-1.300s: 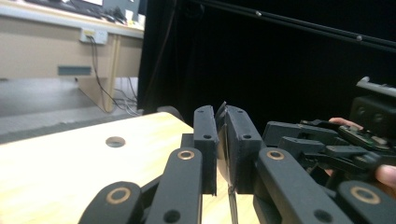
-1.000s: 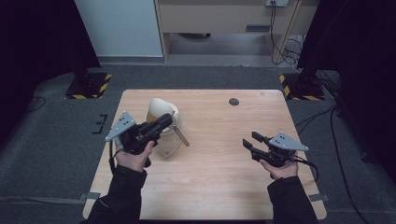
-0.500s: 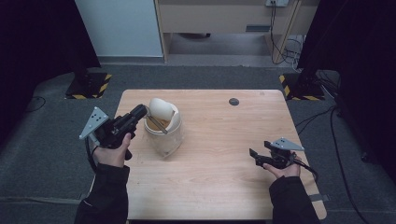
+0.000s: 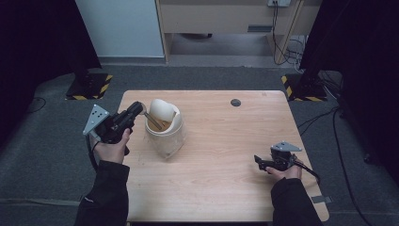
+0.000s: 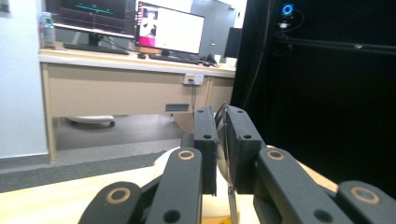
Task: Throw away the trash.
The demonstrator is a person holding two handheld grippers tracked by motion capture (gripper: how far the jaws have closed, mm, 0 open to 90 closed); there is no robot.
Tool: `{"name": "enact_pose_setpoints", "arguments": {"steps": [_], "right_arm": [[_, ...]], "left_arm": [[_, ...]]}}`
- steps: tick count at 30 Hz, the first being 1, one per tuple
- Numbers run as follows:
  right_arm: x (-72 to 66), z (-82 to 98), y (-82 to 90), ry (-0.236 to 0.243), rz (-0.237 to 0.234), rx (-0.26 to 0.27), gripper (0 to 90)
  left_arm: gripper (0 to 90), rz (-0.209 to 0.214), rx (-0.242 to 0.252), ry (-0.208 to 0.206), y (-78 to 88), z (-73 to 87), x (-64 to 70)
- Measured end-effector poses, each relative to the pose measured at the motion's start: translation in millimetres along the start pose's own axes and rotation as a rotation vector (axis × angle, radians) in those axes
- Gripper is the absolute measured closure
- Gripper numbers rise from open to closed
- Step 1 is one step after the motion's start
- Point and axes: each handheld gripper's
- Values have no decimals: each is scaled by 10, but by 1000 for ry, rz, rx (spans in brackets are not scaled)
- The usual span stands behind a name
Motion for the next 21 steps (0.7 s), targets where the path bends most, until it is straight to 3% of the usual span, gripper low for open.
{"name": "enact_pose_setpoints", "arguments": {"steps": [11,21], "right_arm": [[-6,5,-28,23,-13,-16,192],[-18,-5,-38,48,-26,-15,189]], "left_arm": [[832,-62,-24,-28,-160,181,-92],[830,-59,-74,-23,-302,384,-112]]}}
Point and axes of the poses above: each handheld gripper's, and its own axes: y roughly backward along the jaws, z roughly out of its underside, x roughly to its right, and after that the axes turned 7 degrees about -x, right-handed
